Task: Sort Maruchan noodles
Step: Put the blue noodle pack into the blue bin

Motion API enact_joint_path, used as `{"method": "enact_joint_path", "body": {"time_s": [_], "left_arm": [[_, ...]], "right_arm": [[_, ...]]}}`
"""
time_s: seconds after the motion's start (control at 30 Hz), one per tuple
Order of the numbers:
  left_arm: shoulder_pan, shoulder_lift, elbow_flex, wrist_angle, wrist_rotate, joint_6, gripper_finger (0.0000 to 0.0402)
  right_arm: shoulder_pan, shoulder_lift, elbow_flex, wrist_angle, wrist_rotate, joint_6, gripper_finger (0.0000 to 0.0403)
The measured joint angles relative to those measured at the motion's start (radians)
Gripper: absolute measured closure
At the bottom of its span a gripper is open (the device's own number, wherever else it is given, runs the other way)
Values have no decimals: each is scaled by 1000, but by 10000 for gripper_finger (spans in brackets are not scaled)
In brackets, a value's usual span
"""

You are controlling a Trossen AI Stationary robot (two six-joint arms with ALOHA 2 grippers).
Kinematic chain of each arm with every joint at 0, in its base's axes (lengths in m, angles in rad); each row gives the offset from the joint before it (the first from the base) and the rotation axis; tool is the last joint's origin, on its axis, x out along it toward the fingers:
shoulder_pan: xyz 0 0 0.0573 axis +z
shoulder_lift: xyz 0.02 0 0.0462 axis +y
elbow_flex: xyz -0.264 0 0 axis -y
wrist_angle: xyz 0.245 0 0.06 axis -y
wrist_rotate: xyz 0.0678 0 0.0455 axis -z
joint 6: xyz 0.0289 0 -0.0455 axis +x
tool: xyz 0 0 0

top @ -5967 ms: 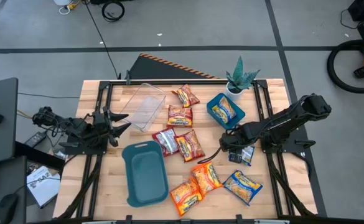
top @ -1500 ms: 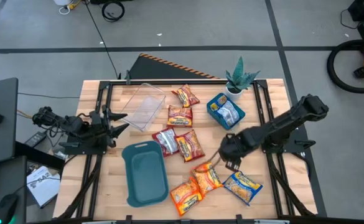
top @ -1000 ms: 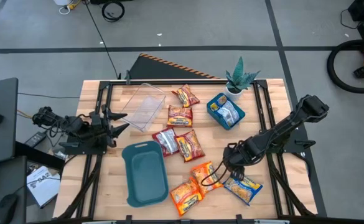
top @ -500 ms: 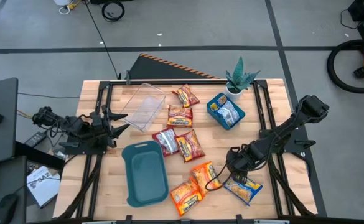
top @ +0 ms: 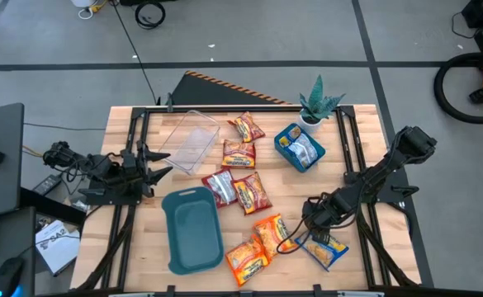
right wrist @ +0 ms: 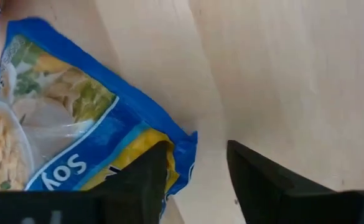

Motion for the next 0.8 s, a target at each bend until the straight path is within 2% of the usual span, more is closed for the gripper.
{"method": "enact_joint_path", "body": {"time_s": [0.17,0.37,0.63,0.8], "left_arm": [[0,0,0,0,0,-2,184],[0,0,0,7,0,-1,184],[0,0,0,12,0,-2,184],[0,0,0,16,0,0,184]], "right_arm": [[1,0,-1,0,5,-17,296],[-2,0,0,-38,24,-67,389],[-56,-3,27,-92,59,-98,397],[-98,-34,116,-257,187,-166,397]]}}
